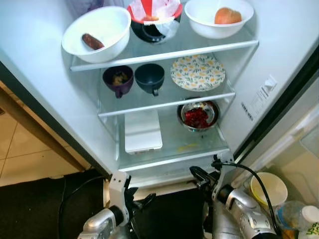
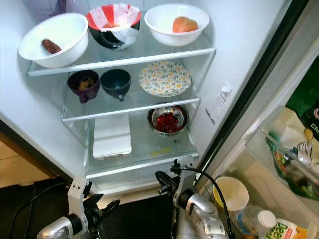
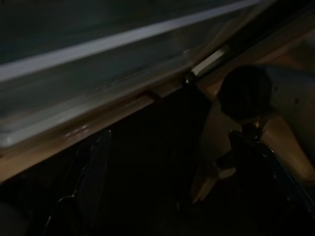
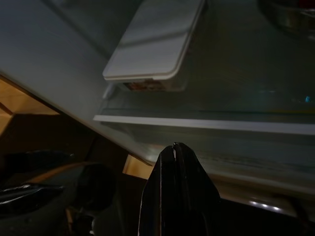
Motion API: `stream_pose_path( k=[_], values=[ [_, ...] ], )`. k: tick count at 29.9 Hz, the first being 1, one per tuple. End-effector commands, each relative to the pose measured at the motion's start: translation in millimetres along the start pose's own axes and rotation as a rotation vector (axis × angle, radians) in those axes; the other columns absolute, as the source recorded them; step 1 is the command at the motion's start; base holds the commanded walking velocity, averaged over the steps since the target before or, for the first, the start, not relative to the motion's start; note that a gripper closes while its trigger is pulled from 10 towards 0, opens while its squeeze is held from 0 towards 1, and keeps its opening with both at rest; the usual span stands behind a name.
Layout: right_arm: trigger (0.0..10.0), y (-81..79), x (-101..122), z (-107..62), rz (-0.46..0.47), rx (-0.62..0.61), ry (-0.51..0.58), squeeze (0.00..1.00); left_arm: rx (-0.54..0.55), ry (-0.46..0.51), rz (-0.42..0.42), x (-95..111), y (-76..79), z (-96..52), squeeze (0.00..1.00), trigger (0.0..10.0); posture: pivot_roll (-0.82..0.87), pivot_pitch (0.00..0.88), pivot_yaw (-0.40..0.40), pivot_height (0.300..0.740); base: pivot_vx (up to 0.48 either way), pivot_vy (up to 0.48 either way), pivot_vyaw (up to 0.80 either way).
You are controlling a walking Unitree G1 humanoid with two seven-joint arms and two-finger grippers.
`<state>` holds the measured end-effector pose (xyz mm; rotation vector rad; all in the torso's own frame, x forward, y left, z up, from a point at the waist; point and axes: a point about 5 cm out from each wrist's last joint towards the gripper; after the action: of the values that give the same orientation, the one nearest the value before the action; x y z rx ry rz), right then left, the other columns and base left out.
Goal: Restocking fridge
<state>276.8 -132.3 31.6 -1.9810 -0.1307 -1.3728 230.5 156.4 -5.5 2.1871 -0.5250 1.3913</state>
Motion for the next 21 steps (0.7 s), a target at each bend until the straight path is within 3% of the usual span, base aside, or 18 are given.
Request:
stream_pose_path(
  k=[1, 13, 21],
  values=[
    [10.0, 1.6, -11.0, -5.4, 0.033, 0.006, -0.017, 0.00, -0.005, -0.021, -0.008, -8.5, 3.2, -1.6, 0.00, 10.0, -0.07, 0.193, 0.023, 0.580, 0.000, 0.000, 0.00],
    [10.0, 4.1, -12.8, -1.3, 0.032, 0.002, -0.031, 0.00, -0.038, -0.021, 0.035, -6.6, 4.7, 4.6, 0.00, 10.0, -0.07, 0.176, 0.020, 0.625, 0.000, 0.000, 0.00],
    [10.0, 6.4, -10.9, 1.5, 0.028, -0.003, -0.027, 0.00, -0.039, -0.044, 0.045, -14.7, 5.3, 2.3, 0.00, 10.0, -0.07, 0.177, 0.015, 0.625, 0.000, 0.000, 0.00]
  ],
)
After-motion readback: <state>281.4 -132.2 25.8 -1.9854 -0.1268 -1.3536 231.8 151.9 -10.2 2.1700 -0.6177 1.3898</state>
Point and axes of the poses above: a point about 5 cm out from each wrist's last joint towards the gripper, its own z axis pointing out of the wrist towards the gripper, its own x axis along the axis of the wrist's last joint, y = z × x, and after that the axes turned 12 degrees about z, right-handed
